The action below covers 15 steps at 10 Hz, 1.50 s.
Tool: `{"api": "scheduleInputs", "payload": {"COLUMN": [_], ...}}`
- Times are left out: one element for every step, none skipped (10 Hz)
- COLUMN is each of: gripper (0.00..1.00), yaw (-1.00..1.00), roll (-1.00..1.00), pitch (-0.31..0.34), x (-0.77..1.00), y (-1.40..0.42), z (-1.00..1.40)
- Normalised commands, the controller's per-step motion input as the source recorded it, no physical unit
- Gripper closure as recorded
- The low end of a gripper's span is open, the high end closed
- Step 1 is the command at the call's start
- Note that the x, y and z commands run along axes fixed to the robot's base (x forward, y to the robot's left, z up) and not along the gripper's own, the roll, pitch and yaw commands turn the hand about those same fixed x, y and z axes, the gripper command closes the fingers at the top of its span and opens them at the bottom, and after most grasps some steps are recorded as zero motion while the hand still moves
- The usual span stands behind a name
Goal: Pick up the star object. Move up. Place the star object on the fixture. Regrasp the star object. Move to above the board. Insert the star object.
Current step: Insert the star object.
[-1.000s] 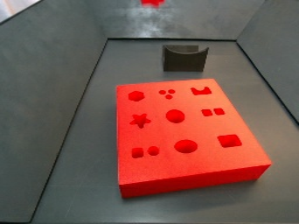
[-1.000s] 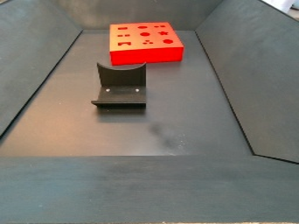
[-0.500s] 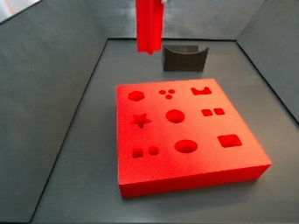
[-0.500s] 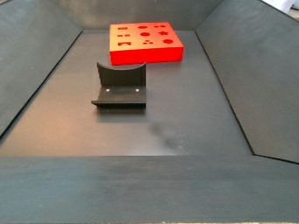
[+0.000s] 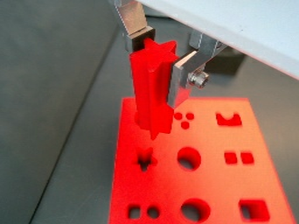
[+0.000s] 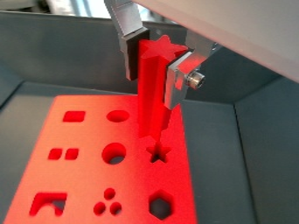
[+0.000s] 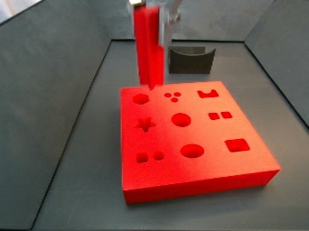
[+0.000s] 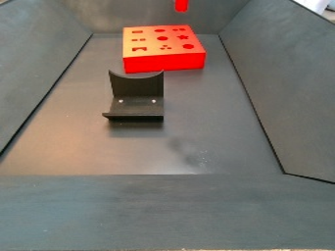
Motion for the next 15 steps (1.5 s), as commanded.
{"api": "scheduleInputs", "payload": {"gripper": [1.0,1.0,1.0,1.0,1.0,1.0,1.0,1.0,1.0,1.0,1.0,1.0,1.0,1.0,1.0], "yaw": [-0.04,0.0,0.0,0.02,0.03,0.11,0.21,0.24,0.23,0.23,0.25,0.28,0.01,0.01,0.03], "roll": [0.0,0.0,0.11,0.14,0.12,0.06,0.05,0.04,0.05,0.06,0.07,0.07,0.0,0.0,0.0], "pitch": [0.0,-0.001,0.0,0.0,0.0,0.0,0.017,0.021,0.02,0.001,0.004,0.004,0.0,0.0,0.0], "x": [0.05,-0.01,0.0,-0.01,0.0,0.03,0.0,0.02,0.04,0.0,0.0,0.0,0.0,0.05,0.0], "y": [0.0,-0.01,-0.01,-0.02,-0.05,-0.06,-0.07,-0.06,-0.07,-0.01,0.0,0.0,0.0,-0.19,-0.15], "z": [0.0,-0.21,-0.59,-0.62,-0.61,-0.55,-0.61,-0.65,-0.66,-0.59,-0.56,-0.51,0.0,-0.21,-0.24]}}
